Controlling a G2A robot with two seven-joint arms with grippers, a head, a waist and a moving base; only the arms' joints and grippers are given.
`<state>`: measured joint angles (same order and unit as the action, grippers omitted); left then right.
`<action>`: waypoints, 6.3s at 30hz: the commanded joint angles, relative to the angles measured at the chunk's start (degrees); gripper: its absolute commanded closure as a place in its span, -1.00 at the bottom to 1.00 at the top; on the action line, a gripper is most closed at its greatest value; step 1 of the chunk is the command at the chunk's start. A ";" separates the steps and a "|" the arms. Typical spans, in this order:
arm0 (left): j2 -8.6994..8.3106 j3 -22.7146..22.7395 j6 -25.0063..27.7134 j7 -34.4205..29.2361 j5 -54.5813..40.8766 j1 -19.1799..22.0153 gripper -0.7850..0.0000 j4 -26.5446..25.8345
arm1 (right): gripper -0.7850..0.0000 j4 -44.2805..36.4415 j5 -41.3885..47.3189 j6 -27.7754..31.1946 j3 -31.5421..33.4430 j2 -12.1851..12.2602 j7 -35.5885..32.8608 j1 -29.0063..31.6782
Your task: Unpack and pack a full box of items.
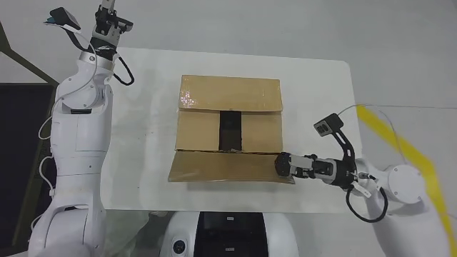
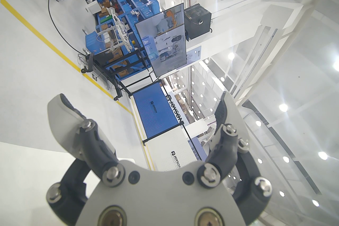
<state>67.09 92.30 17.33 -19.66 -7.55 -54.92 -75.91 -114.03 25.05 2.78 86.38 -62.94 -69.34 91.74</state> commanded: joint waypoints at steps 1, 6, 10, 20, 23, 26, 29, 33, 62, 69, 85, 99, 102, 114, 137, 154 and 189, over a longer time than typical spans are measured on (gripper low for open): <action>0.00 0.00 0.00 0.00 0.00 0.00 -1.00 0.00 | -1.00 -0.11 -0.68 -0.41 -0.36 0.15 -0.36 0.44; 0.00 0.00 0.00 0.00 0.00 0.00 -1.00 0.00 | -1.00 -0.63 -2.75 -1.23 -1.02 0.54 -0.94 1.79; 0.00 0.00 0.00 0.00 0.00 0.00 -1.00 0.00 | -1.00 -0.80 -4.46 -2.02 -1.58 0.85 -1.04 2.74; 0.00 0.00 0.00 0.00 0.00 0.00 -1.00 0.00 | -1.00 3.15 -6.02 -4.05 -5.45 1.24 -1.28 1.83; 0.00 0.00 0.00 0.00 0.00 0.00 -1.00 0.00 | -1.00 4.14 -6.99 -4.36 -6.18 1.37 -0.54 1.62; 0.00 0.00 0.00 0.00 0.00 0.00 -1.00 0.00 | -1.00 4.94 -7.26 -4.51 -6.67 1.43 1.09 1.52; 0.00 0.00 0.00 0.00 0.00 0.00 -1.00 0.00 | -1.00 5.55 -8.28 -4.50 -6.97 1.49 3.43 1.44; 0.00 0.00 0.00 0.00 0.00 0.00 -1.00 0.00 | -1.00 5.86 -12.51 -5.39 -7.91 1.56 8.10 1.49; 0.00 0.00 0.00 0.00 0.00 0.00 -1.00 0.00 | -1.00 1.24 -1.09 -4.60 -2.78 2.94 6.13 1.52; 0.00 0.00 0.00 0.00 0.00 0.00 -1.00 0.00 | -1.00 4.38 2.24 -6.24 -3.60 2.71 9.98 -3.32; 0.00 0.00 0.00 0.00 0.00 0.00 -1.00 0.00 | -1.00 18.27 2.73 -5.28 -11.44 1.29 15.81 -17.95; 0.00 0.00 0.00 0.00 0.00 0.00 -1.00 0.00 | -1.00 27.44 4.68 -4.11 -16.34 -0.01 16.74 -25.78; 0.00 0.00 0.00 0.00 0.00 0.00 -1.00 0.00 | -1.00 28.08 5.11 -3.55 -16.68 -0.18 16.67 -26.82; 0.00 0.00 0.00 0.00 0.00 0.00 -1.00 0.00 | -1.00 28.63 7.08 -2.27 -17.71 -0.81 16.71 -29.92; 0.00 0.00 0.00 0.00 0.00 0.00 -1.00 0.00 | -1.00 34.09 7.84 2.40 -22.03 -3.38 22.96 -40.68; 0.00 0.00 0.00 0.00 0.00 0.00 -1.00 0.00 | -1.00 34.95 8.08 2.62 -22.32 -3.60 23.08 -41.17; 0.00 0.00 0.00 0.00 0.00 0.00 -1.00 0.00 | -1.00 61.40 10.51 -2.09 -33.26 -11.47 38.57 -59.36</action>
<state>67.09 92.30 17.33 -19.66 -7.55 -54.92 -75.91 -53.65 35.47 0.94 53.41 -74.14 -30.89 32.85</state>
